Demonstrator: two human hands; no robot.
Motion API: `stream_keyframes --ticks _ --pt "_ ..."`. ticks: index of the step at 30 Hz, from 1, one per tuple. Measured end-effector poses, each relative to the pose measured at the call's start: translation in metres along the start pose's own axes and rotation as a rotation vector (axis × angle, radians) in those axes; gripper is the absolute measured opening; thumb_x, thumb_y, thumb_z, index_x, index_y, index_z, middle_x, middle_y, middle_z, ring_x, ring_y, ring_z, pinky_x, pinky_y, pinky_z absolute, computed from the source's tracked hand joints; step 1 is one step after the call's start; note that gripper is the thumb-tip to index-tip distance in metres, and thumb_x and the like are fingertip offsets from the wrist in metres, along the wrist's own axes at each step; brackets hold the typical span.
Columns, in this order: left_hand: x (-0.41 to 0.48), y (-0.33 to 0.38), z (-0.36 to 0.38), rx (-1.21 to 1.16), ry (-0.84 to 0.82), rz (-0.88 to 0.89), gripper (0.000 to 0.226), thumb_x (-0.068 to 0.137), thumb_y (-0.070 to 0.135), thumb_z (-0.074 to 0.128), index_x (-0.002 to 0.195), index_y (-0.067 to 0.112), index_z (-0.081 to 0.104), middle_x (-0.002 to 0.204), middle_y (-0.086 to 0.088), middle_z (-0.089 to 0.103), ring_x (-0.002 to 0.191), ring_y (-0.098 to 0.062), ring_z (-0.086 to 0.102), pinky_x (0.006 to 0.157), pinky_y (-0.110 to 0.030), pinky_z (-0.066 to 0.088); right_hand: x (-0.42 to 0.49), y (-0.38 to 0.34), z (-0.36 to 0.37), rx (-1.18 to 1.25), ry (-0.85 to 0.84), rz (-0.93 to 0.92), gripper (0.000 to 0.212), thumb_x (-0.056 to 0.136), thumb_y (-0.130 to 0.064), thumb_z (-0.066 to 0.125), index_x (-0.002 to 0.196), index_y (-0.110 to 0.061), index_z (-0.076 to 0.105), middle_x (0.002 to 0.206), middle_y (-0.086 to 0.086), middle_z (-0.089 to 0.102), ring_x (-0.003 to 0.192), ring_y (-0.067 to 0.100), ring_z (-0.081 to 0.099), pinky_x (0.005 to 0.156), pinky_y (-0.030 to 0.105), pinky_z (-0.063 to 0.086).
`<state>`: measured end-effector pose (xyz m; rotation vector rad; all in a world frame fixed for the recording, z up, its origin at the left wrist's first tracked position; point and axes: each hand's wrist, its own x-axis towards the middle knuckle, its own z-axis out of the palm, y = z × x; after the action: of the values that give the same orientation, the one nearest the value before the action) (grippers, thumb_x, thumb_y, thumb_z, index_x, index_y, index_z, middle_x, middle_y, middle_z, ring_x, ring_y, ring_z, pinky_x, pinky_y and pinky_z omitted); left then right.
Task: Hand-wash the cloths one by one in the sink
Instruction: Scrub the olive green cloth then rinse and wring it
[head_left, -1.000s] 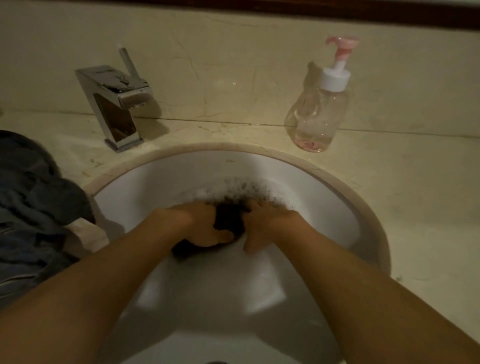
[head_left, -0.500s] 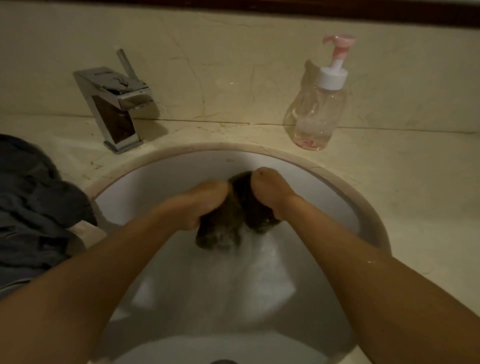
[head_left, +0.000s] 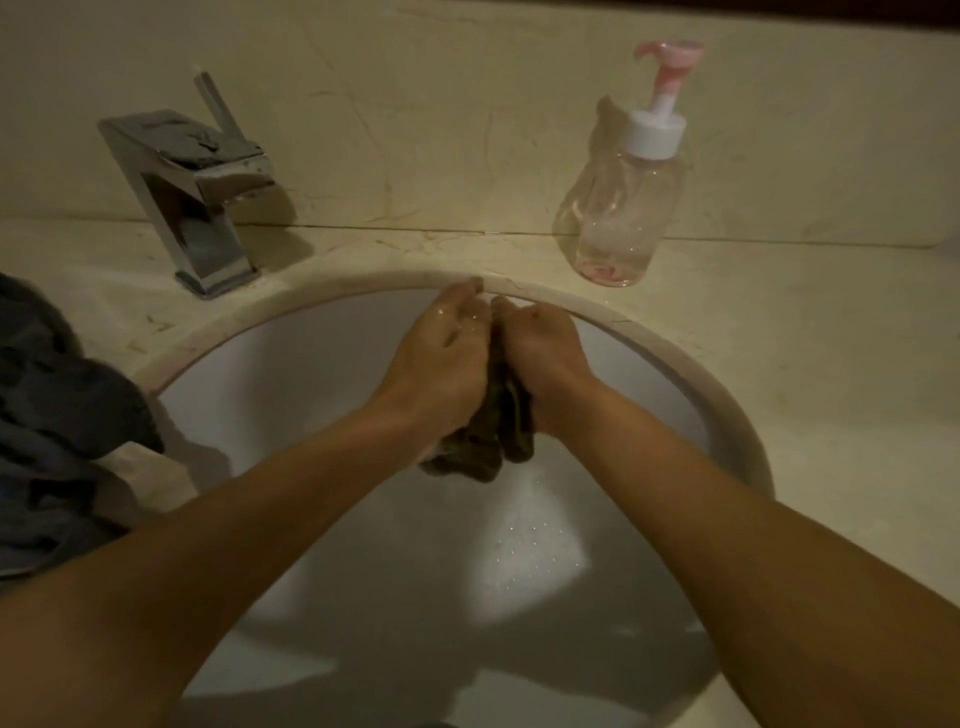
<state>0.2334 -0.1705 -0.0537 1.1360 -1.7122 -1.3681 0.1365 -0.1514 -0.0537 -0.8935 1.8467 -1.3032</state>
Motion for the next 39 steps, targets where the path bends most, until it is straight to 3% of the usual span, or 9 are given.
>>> stream_keyframes --ticks 4,7,9,15,21,29,32,36,39 --pt "0.012 -0.010 -0.024 0.019 0.137 -0.031 0.040 0.109 0.032 0.037 0.148 0.029 0.044 0.144 0.009 0.048 0.118 -0.011 0.056 0.088 -0.020 0.049 -0.026 -0.002 0.022 0.034 -0.093 -0.056 0.025 0.106 -0.039 0.051 0.114 -0.019 0.064 0.103 0.003 0.070 0.094 0.018 0.069 0.086 0.034 0.059" --pt "0.016 -0.011 -0.033 -0.067 0.129 -0.084 0.041 0.108 0.032 0.039 0.148 0.024 0.045 0.138 -0.004 0.058 0.107 -0.017 0.065 0.082 -0.028 0.057 -0.031 -0.002 0.032 0.059 -0.084 -0.167 0.025 0.104 -0.037 0.054 0.124 -0.023 0.060 0.107 -0.002 0.067 0.098 0.014 0.067 0.090 0.034 0.058" --pt "0.011 -0.003 -0.025 -0.082 0.112 -0.049 0.043 0.109 0.032 0.038 0.152 0.032 0.039 0.139 0.002 0.053 0.102 -0.010 0.063 0.073 -0.019 0.055 -0.019 -0.002 0.024 0.063 -0.042 -0.119 0.033 0.103 -0.036 0.055 0.133 -0.021 0.058 0.115 0.002 0.067 0.101 0.017 0.068 0.091 0.037 0.059" --pt "0.003 -0.004 -0.013 0.026 0.020 -0.016 0.048 0.108 0.036 0.038 0.156 0.033 0.031 0.159 0.001 0.036 0.138 -0.016 0.043 0.109 -0.031 0.040 -0.017 0.007 0.019 0.125 -0.027 0.047 0.051 0.097 -0.048 0.058 0.139 -0.018 0.056 0.124 0.008 0.068 0.108 0.023 0.070 0.096 0.040 0.058" --pt "0.010 -0.007 -0.025 -0.134 0.099 -0.129 0.037 0.108 0.027 0.041 0.145 0.025 0.049 0.124 0.003 0.065 0.090 -0.004 0.069 0.066 -0.017 0.054 -0.028 0.002 0.030 0.144 0.020 -0.083 0.042 0.103 -0.040 0.058 0.142 -0.026 0.056 0.130 -0.001 0.065 0.114 0.015 0.064 0.103 0.037 0.054" --pt "0.009 -0.008 -0.015 -0.161 0.015 -0.089 0.035 0.108 0.027 0.042 0.140 0.028 0.054 0.127 0.000 0.066 0.108 -0.013 0.066 0.091 -0.027 0.057 -0.012 0.006 0.015 0.173 -0.034 0.044 0.047 0.098 -0.050 0.060 0.134 -0.020 0.060 0.118 0.005 0.071 0.103 0.020 0.071 0.096 0.042 0.059" --pt "0.021 -0.019 -0.031 -0.061 0.110 -0.090 0.033 0.108 0.025 0.042 0.138 0.021 0.054 0.123 0.010 0.062 0.100 -0.004 0.064 0.079 -0.018 0.056 -0.022 0.011 0.034 0.079 -0.077 -0.096 0.044 0.101 -0.046 0.057 0.138 -0.023 0.058 0.120 0.000 0.069 0.105 0.015 0.069 0.096 0.036 0.057" --pt "0.032 -0.024 -0.033 0.324 -0.038 -0.211 0.035 0.107 0.032 0.037 0.117 0.015 0.066 0.116 -0.007 0.068 0.102 -0.022 0.067 0.097 -0.044 0.054 -0.005 0.004 0.018 -0.215 -0.200 -0.037 0.048 0.106 -0.051 0.044 0.138 -0.018 0.054 0.128 0.005 0.065 0.109 0.021 0.065 0.101 0.041 0.053" --pt "0.031 -0.042 -0.037 0.788 -0.217 -0.276 0.059 0.107 0.046 0.029 0.152 0.007 0.032 0.151 -0.017 0.045 0.131 -0.034 0.050 0.109 -0.041 0.039 0.009 0.017 0.004 -0.801 -0.337 -0.027 0.063 0.106 -0.057 0.036 0.153 -0.015 0.039 0.157 0.012 0.042 0.135 0.033 0.049 0.111 0.041 0.040"
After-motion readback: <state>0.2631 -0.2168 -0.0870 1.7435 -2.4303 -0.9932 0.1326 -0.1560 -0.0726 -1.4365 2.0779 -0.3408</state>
